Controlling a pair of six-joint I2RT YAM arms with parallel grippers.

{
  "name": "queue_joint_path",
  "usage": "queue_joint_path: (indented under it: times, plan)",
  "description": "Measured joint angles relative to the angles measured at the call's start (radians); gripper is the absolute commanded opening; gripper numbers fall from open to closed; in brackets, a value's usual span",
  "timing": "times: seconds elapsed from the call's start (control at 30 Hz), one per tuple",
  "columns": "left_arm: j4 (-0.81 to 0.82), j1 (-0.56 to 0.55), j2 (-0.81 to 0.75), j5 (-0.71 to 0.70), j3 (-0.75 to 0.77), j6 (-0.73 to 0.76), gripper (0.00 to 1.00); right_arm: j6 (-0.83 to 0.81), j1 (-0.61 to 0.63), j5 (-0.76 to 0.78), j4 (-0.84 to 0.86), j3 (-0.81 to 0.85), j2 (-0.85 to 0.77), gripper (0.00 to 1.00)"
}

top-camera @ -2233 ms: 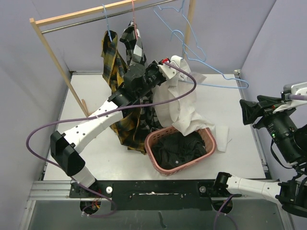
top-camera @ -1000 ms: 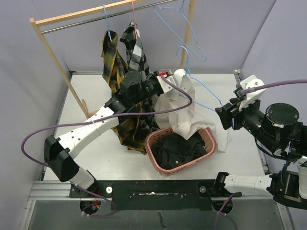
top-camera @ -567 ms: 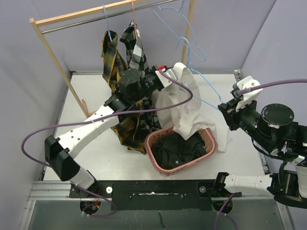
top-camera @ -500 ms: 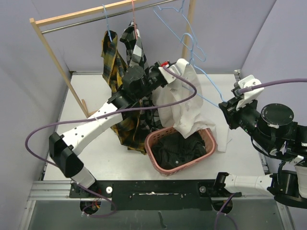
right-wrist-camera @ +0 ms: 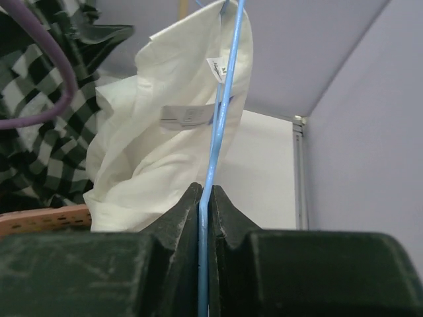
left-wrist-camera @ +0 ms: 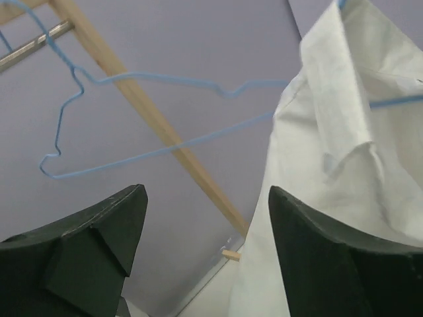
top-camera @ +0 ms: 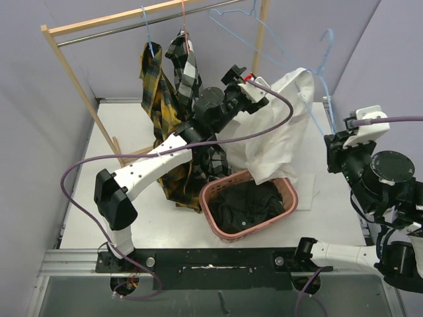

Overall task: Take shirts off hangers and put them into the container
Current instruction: Remove the shirt from the hanger, then place the hanger at the clothesline.

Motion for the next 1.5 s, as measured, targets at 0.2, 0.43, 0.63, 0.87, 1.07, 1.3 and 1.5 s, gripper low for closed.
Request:
queue_joint_path:
  times: [0.2, 0.43, 0.63, 0.87, 1.07, 1.3, 1.5]
  plan:
    - [0.004, 0.018, -0.008, -0.082, -0.059, -0.044, 0.85, 0.01, -0.001, 0.145, 0.029, -0.032, -0.087, 0.0]
    - [0.005, 0.016, -0.101, -0.12, -0.243, -0.108, 0.81, 0.058, -0.001, 0.188, 0.016, -0.017, -0.142, 0.0]
    - [-0.022, 0.015, -0.252, -0.143, -0.351, -0.177, 0.76, 0.12, -0.001, 0.152, -0.076, 0.024, -0.104, 0.0]
    - [-0.09, 0.01, -0.482, -0.112, -0.482, -0.267, 0.62, 0.126, -0.001, 0.035, -0.098, 0.024, -0.071, 0.0]
    - [-0.224, -0.006, -0.628, 0.044, -0.581, -0.302, 0.6, 0.078, 0.004, -0.094, -0.09, 0.035, 0.003, 0.0]
    - [-0.333, -0.075, -0.746, 0.143, -0.777, -0.294, 0.59, 0.011, 0.006, -0.173, -0.072, 0.103, 0.214, 0.0]
    - [-0.361, -0.085, -0.827, 0.151, -0.868, -0.291, 0.59, -0.005, 0.004, -0.225, -0.075, 0.17, 0.355, 0.0]
